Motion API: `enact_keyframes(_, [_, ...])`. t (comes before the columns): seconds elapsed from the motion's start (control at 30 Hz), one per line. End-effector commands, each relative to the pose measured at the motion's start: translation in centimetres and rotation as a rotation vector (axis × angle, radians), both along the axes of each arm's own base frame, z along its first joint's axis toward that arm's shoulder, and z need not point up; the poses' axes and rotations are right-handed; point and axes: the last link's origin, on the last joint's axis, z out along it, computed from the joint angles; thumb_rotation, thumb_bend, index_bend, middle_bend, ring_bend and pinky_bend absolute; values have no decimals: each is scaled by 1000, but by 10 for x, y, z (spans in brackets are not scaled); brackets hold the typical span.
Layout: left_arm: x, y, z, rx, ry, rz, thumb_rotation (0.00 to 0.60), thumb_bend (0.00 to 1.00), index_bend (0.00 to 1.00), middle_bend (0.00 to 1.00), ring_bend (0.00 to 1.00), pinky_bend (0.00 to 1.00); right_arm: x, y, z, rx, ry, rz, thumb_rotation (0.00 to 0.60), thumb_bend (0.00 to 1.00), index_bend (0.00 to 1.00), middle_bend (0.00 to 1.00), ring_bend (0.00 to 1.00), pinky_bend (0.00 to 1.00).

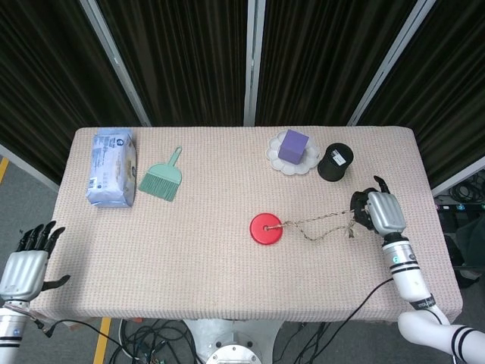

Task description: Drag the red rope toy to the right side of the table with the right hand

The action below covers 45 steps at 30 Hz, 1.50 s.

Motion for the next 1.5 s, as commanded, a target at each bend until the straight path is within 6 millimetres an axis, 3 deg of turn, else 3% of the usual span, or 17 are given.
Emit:
enact_keyframes(0.03, [1, -1, -1, -3, 1, 0, 600, 69, 111, 34, 0, 101, -13, 3, 10, -14, 13, -24, 600, 707, 660, 877, 384, 0])
enact_keyframes(0.27, [4, 1, -3, -11, 6, -3, 600, 69, 111, 35, 0, 102, -42, 10, 33, -55, 34, -89, 600, 707, 660, 877, 385, 0])
enact_keyframes(1.07, [10, 1, -9, -30, 15, -9, 600, 70, 111, 34, 0, 101, -95, 4, 102, -219, 89, -213, 600, 711, 661, 877, 385, 0])
enact_keyframes(1.27, [9, 2, -8, -24, 11, -7, 600, 69, 111, 34, 0, 101, -76, 2, 86, -172, 102, -139, 600, 712, 662, 877, 385, 0])
enact_keyframes(1.5, [6, -1, -6, -20, 12, 1, 600, 69, 111, 34, 0, 101, -8, 1, 54, -107, 35, 72, 600, 712, 661, 877, 385, 0])
